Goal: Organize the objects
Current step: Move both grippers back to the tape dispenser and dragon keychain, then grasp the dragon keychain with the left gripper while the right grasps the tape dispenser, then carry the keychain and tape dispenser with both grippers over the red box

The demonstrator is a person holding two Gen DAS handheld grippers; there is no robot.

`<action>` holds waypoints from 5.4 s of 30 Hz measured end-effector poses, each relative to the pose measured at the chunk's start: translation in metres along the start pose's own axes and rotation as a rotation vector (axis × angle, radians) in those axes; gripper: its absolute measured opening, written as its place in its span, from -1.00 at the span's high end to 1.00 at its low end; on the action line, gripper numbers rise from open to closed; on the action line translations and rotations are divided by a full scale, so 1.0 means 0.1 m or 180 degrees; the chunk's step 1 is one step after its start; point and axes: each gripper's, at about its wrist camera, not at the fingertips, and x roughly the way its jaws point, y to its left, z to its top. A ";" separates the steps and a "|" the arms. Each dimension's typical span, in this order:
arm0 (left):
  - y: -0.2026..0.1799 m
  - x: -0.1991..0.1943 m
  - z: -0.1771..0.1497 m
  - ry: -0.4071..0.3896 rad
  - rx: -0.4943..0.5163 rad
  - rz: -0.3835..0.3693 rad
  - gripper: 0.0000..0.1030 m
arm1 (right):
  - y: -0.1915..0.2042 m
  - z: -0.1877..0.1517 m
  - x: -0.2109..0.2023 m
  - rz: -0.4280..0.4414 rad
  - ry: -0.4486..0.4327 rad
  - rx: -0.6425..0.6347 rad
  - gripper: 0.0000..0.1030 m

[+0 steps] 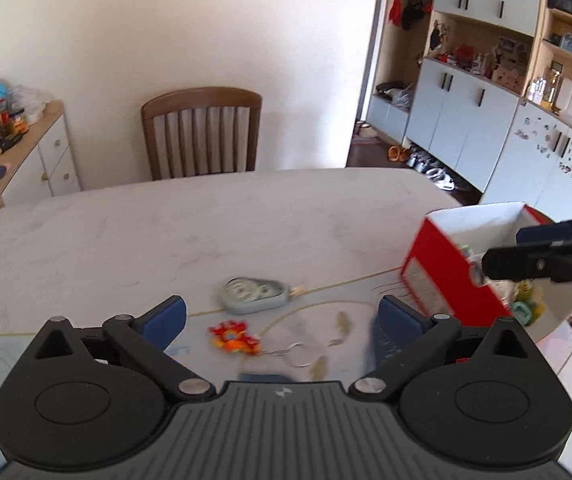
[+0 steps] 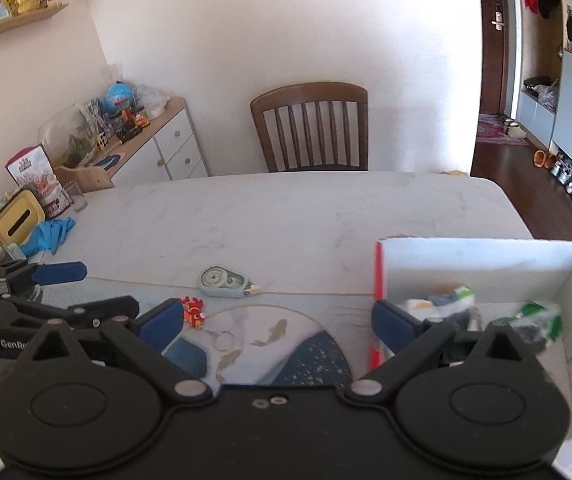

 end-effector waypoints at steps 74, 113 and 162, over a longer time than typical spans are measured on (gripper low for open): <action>0.23 1.23 -0.65 0.0312 0.0056 0.0293 0.22 | 0.66 0.08 2.34 0.0123 0.0990 -0.1040 -0.18; -0.79 -0.13 -0.02 0.0013 0.0300 -0.0263 0.22 | -0.08 -0.11 -0.08 -0.0055 0.0414 -0.0301 -0.18; -2.95 1.45 0.13 0.0812 0.0898 -0.0510 0.22 | -2.26 -0.59 -0.03 -0.0537 0.0520 -0.0308 -0.19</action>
